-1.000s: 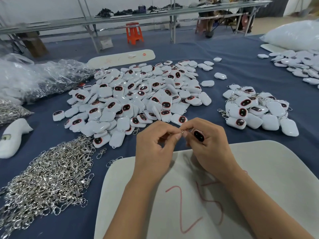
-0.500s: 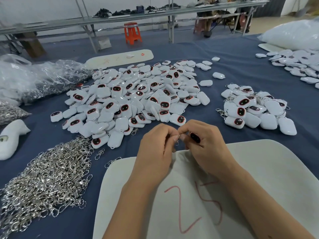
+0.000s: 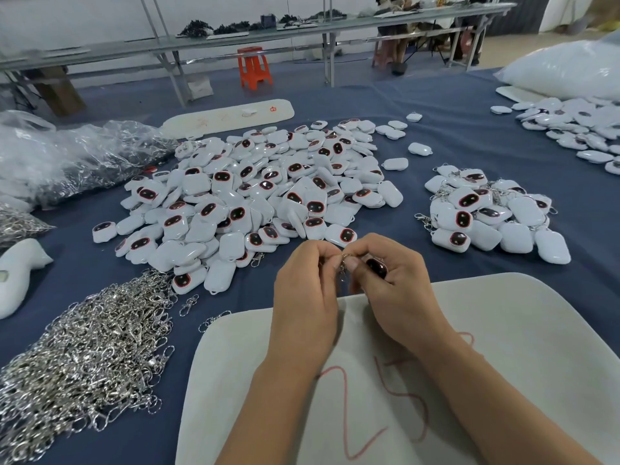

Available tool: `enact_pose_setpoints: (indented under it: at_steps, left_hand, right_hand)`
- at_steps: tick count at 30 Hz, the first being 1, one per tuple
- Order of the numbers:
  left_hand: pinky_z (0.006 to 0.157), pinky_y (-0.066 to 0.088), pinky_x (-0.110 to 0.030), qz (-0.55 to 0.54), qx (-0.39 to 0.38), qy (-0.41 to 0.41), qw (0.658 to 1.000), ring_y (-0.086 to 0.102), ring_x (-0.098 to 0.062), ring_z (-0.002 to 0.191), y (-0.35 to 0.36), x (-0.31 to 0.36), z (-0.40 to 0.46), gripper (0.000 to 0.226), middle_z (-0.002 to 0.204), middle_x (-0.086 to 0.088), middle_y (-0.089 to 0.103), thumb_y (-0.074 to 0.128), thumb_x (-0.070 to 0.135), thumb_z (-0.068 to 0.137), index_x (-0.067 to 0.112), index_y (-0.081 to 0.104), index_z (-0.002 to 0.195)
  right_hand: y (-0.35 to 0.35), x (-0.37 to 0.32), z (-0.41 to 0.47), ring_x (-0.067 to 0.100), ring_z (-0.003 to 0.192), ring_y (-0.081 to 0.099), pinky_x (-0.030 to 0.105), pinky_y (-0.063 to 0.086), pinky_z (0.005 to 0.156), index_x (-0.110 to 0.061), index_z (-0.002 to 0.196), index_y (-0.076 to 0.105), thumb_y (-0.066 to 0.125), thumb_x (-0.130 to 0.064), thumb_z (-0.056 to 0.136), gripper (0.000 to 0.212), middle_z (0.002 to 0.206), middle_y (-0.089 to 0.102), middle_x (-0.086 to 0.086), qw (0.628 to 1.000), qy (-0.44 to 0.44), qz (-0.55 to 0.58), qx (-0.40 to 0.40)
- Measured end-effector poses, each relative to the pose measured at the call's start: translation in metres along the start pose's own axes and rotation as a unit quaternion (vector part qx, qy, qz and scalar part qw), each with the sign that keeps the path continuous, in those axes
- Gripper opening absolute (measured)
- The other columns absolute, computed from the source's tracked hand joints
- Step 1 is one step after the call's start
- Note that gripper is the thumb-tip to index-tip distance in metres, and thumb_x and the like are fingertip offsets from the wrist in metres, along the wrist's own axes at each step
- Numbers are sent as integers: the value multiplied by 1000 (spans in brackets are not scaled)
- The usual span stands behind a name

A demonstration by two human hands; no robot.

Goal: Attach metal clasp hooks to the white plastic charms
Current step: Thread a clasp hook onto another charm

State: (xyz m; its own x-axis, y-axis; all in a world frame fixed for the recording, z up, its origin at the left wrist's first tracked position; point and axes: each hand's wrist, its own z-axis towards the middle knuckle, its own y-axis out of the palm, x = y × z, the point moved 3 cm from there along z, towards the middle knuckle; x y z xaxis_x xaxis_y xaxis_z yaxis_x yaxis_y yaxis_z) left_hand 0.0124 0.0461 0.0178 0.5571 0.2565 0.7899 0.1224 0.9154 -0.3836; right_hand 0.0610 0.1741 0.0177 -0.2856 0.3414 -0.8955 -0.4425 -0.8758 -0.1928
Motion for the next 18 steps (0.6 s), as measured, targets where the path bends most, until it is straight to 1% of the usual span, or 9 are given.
enact_pose_setpoints:
  at_steps: [4, 7, 11, 13, 15, 16, 18]
  left_hand:
    - [66, 41, -19, 10, 5, -4, 1000, 57, -11, 76, 1, 0, 1, 14, 81, 14, 63, 57, 12, 102, 19, 64, 91]
    - [66, 41, -19, 19, -1, -1, 1000, 57, -12, 78, 2, -2, 2, 15, 82, 13, 62, 57, 12, 101, 20, 62, 90]
    - [67, 41, -21, 33, 2, 8, 999, 55, -11, 80, 1, -4, 2, 15, 83, 13, 59, 56, 12, 101, 22, 57, 89]
    - [68, 40, -19, 41, -1, 25, 999, 54, -9, 80, 1, -4, 2, 16, 84, 13, 58, 54, 12, 100, 23, 55, 88]
    - [68, 40, -22, 50, -7, 46, 998, 52, -9, 79, 1, -3, 2, 15, 85, 12, 56, 53, 8, 99, 19, 54, 88]
    - [69, 40, -24, 53, -12, 53, 997, 52, -9, 79, 2, -3, 1, 15, 85, 11, 56, 52, 8, 98, 19, 54, 89]
    - [69, 40, -22, 57, -20, 64, 996, 51, -7, 79, 3, -2, 1, 14, 85, 12, 54, 52, 9, 98, 19, 54, 88]
  right_hand:
    - [-1, 1, -1, 14, 59, 57, 17, 45, 62, -7, 85, 71, 64, 10, 94, 21, 70, 64, -4, 1000, 16, 20, 12]
    - [0, 2, -1, 9, 55, 54, 14, 43, 60, -9, 85, 72, 65, 7, 95, 20, 67, 64, -4, 999, 28, 24, 14]
    - [2, 3, 0, 6, 56, 55, 15, 44, 58, -17, 86, 71, 65, 0, 98, 21, 67, 66, -4, 999, 44, -14, -8]
    - [1, 3, 1, 10, 63, 61, 22, 50, 61, -17, 93, 68, 63, 4, 96, 22, 77, 69, -2, 998, 63, -5, -5]
    - [-2, 6, 3, 12, 74, 67, 27, 55, 65, -17, 105, 61, 55, 13, 94, 32, 96, 72, 4, 993, 97, 54, 26]
    - [-4, 8, 4, 12, 82, 71, 28, 58, 70, -18, 112, 58, 52, 13, 97, 35, 104, 72, 4, 988, 115, 94, 44]
    - [-9, 11, 6, 13, 102, 75, 30, 63, 83, -17, 126, 53, 53, 5, 104, 31, 114, 74, 0, 974, 135, 166, 69]
